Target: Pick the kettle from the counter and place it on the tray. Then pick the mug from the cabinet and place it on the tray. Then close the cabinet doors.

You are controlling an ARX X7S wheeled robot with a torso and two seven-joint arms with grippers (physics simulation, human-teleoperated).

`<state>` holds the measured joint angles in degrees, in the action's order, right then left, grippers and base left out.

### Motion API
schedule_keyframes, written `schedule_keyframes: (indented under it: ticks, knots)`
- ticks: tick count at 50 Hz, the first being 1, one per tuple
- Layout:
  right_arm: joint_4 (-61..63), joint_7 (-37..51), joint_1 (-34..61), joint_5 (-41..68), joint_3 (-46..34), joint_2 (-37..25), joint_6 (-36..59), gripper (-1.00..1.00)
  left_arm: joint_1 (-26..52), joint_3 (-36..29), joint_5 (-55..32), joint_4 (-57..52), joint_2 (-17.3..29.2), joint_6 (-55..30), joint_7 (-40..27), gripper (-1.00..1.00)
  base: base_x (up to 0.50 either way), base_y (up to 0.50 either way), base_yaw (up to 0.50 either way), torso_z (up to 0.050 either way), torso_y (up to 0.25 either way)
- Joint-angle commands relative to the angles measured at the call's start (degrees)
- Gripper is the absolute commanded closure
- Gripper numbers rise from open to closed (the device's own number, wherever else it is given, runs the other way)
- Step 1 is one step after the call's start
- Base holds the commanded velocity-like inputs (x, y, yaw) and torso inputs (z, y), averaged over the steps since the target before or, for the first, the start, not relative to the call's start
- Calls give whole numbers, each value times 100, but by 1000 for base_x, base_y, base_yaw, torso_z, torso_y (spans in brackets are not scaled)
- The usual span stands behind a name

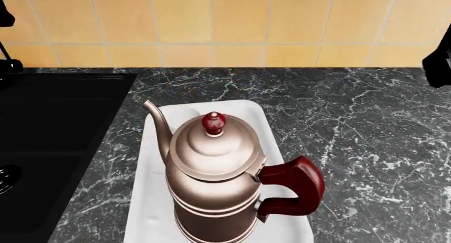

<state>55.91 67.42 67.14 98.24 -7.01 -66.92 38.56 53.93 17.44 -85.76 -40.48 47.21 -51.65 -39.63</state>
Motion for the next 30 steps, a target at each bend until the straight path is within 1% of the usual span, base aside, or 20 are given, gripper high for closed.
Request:
schedule_keyframes:
  ticks: [1, 18, 30]
  knots:
    - [-11, 629, 799, 446, -208, -224, 300, -100, 128, 259, -300, -346, 129, 91, -401, -100, 0, 0, 0, 0, 0]
    - [-117, 923, 1567, 916, -488, -230, 606, -100, 132, 443, -179, -439, 219, 176, -476, -100, 0, 0, 0, 0, 0]
    - [-109, 1007, 1669, 1015, -490, -249, 613, -100, 16, 554, -196, -487, 266, 198, -427, -100, 0, 0, 0, 0, 0]
